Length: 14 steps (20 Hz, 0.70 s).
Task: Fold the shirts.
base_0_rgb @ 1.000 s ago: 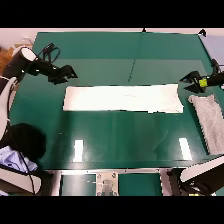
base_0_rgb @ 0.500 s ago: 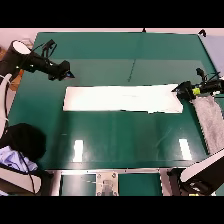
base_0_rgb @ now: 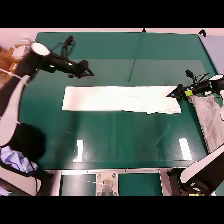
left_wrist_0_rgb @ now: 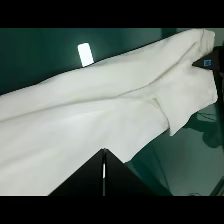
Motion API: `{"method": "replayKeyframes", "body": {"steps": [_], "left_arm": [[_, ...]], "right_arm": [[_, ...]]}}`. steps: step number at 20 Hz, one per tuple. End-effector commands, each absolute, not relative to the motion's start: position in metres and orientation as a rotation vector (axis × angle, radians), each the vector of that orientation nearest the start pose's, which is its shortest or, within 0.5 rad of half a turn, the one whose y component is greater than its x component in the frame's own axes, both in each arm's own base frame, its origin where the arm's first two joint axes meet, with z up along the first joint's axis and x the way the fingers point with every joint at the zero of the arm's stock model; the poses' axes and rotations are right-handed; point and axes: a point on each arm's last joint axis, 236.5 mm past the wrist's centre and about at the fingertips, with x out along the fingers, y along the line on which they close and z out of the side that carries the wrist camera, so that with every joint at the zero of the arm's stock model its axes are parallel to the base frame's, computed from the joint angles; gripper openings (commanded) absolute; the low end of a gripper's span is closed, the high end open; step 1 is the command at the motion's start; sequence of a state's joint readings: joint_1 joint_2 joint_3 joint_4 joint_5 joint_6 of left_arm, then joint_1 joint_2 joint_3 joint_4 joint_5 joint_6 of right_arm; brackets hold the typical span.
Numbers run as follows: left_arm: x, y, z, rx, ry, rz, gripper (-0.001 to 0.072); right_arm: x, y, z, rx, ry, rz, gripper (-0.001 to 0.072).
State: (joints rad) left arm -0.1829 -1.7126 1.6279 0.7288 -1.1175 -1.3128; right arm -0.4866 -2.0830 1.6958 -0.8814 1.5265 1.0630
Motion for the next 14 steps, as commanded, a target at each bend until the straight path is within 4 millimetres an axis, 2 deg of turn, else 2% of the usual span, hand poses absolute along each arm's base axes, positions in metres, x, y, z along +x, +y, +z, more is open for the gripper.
{"method": "replayKeyframes", "body": {"steps": [1, 3, 6, 8, 10, 14], "left_arm": [[0.479, -0.319, 0.034, -0.387, 1.043, -0.765, 0.0025], [0.465, -0.362, -0.003, -0.361, 1.077, -0.787, 0.0025], [0.449, -0.403, -0.053, -0.347, 1.116, -0.786, 0.0025], [0.442, -0.421, -0.067, -0.354, 1.133, -0.799, 0.0024], [0.436, -0.433, -0.072, -0.345, 1.140, -0.817, 0.0024], [0.436, -0.438, -0.071, -0.347, 1.127, -0.815, 0.0024]], "right_arm": [[0.450, -0.061, -0.088, 0.683, 1.435, 0.503, 0.0021], [0.449, -0.053, -0.055, 0.677, 1.438, 0.546, 0.0021], [0.441, -0.037, 0.000, 0.642, 1.460, 0.569, 0.0020], [0.437, -0.020, 0.035, 0.597, 1.442, 0.583, 0.0021], [0.434, 0.009, 0.074, 0.568, 1.388, 0.648, 0.0021], [0.420, 0.070, 0.138, 0.489, 1.296, 0.771, 0.0021]]}}
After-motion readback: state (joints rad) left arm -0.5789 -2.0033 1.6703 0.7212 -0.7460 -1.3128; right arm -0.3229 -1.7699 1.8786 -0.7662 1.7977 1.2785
